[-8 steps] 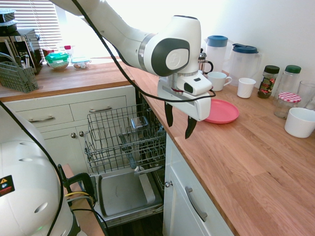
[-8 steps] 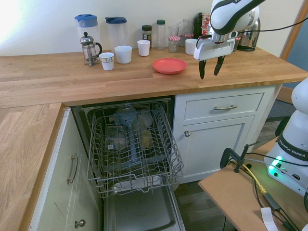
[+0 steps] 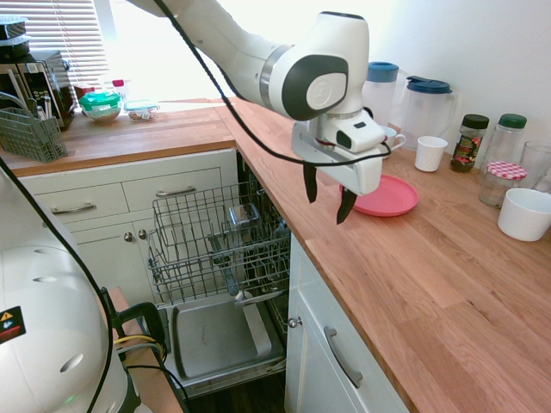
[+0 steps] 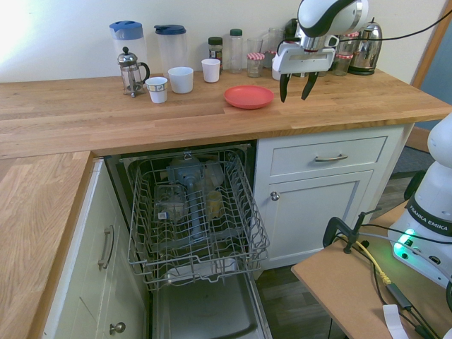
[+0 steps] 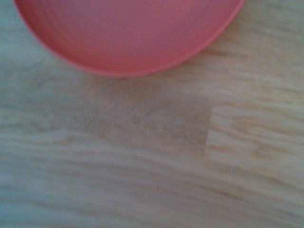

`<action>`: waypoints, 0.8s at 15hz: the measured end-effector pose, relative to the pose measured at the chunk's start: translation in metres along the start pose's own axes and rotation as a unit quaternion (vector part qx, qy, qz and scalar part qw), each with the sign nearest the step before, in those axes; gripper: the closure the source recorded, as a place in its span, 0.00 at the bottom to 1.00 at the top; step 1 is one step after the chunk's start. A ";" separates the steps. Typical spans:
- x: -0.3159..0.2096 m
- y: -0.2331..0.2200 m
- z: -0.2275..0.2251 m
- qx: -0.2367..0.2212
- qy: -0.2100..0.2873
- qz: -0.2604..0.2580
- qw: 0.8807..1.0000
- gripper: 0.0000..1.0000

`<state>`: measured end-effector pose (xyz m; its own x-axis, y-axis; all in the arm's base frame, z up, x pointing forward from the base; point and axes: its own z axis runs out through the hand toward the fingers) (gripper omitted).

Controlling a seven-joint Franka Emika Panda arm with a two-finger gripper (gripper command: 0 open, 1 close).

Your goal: Put the plate in the dishwasher

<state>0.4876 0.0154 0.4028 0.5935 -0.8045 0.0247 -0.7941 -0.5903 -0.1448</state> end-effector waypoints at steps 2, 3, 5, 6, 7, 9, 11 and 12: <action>0.029 -0.015 0.004 0.017 -0.011 0.033 0.999 0.00; 0.044 -0.020 0.008 0.025 -0.016 0.051 0.998 0.00; 0.072 -0.031 0.016 0.041 -0.031 0.085 0.995 0.00; 0.083 -0.036 0.022 0.049 -0.040 0.099 0.993 0.00; 0.094 -0.041 0.029 0.057 -0.050 0.110 0.991 0.00; 0.111 -0.048 0.046 0.074 -0.073 0.127 0.986 0.00; 0.126 -0.052 0.060 0.088 -0.088 0.141 0.982 0.00; 0.133 -0.053 0.064 0.093 -0.092 0.146 0.981 0.00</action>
<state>0.6169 -0.0558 0.3500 0.3714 -0.9016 -0.2219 -0.9063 -0.3002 -0.2974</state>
